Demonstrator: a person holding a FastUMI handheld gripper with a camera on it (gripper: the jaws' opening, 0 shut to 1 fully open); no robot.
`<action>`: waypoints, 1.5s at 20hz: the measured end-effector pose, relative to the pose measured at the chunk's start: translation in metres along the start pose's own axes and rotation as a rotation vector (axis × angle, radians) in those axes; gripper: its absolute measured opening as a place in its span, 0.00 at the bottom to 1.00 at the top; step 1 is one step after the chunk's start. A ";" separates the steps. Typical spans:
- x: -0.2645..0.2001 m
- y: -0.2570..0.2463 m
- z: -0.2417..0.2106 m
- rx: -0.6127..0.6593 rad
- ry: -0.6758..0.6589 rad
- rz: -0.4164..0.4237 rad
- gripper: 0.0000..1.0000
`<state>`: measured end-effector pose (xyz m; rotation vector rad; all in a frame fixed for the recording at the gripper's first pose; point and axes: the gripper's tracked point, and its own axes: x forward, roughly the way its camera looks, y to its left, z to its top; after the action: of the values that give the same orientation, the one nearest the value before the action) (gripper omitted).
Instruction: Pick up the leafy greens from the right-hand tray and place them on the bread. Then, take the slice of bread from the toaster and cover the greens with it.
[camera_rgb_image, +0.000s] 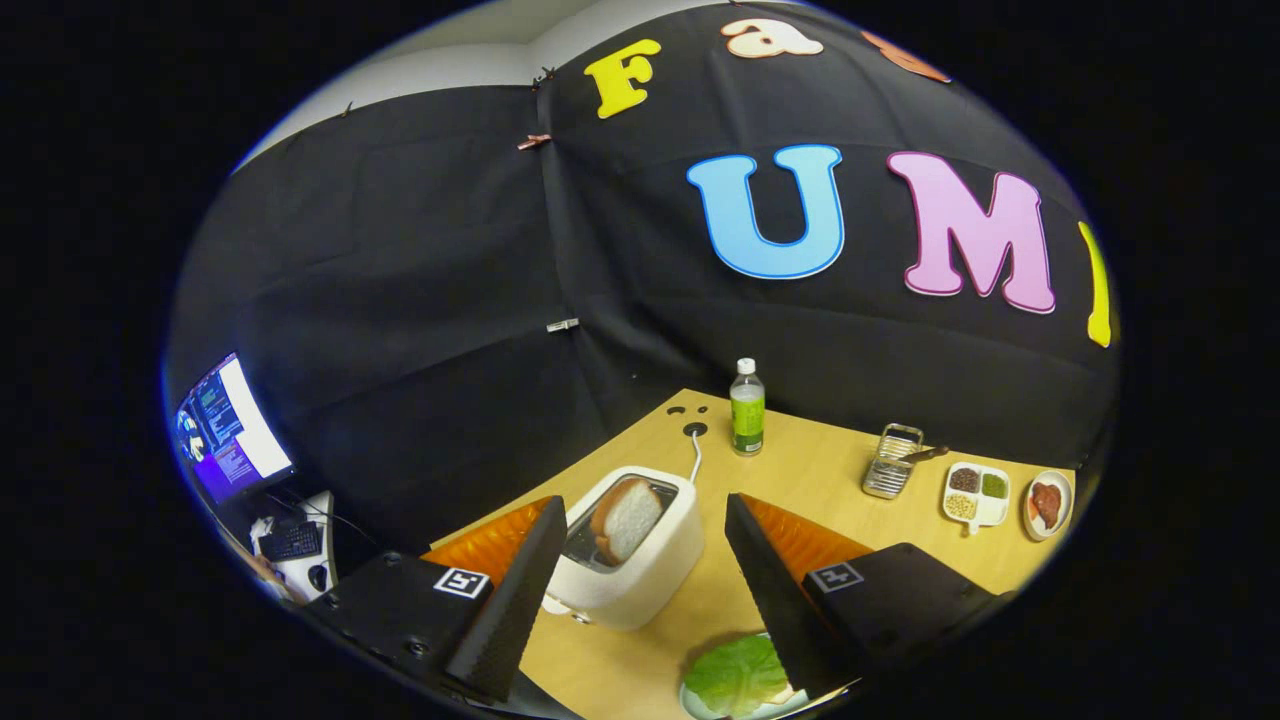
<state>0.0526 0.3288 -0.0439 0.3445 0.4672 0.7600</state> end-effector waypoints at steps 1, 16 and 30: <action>0.011 0.002 -0.005 0.013 0.020 -0.003 0.99; 0.130 0.006 -0.083 0.228 0.237 -0.121 0.84; 0.100 -0.001 -0.035 0.264 0.137 -0.163 0.13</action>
<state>0.0981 0.4053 -0.1013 0.4958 0.7194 0.5650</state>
